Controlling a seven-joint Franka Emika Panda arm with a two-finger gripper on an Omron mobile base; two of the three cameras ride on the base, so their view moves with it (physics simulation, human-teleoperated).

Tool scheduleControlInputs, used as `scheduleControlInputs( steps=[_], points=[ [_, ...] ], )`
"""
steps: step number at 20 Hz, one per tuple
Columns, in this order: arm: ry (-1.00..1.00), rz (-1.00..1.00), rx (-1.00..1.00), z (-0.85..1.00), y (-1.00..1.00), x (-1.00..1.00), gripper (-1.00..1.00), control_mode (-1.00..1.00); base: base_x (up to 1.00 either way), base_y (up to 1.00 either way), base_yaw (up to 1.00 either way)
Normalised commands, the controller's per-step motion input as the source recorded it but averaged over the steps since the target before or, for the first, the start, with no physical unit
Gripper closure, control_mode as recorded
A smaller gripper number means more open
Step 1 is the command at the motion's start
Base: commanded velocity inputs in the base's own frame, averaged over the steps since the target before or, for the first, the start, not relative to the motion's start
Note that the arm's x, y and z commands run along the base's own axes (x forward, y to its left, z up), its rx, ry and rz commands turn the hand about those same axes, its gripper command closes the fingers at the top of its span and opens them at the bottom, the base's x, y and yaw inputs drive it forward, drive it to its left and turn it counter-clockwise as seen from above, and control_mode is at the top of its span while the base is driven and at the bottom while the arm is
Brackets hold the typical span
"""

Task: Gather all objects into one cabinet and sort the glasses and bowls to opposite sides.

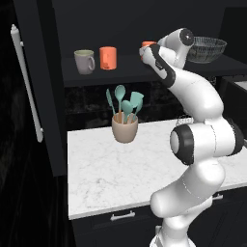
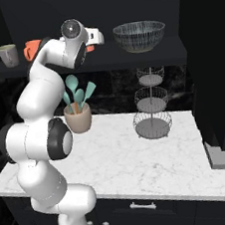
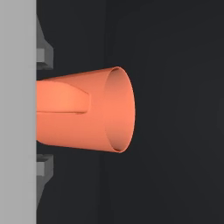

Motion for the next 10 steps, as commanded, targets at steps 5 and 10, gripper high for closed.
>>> scheduleControlInputs(
  steps=[5,10],
  points=[
    [0.00,0.00,0.00,0.00,0.00,0.00,1.00,-1.00,0.00,0.00,0.00],
    [0.00,0.00,0.00,0.00,0.00,0.00,1.00,-1.00,0.00,0.00,0.00]
  ],
)
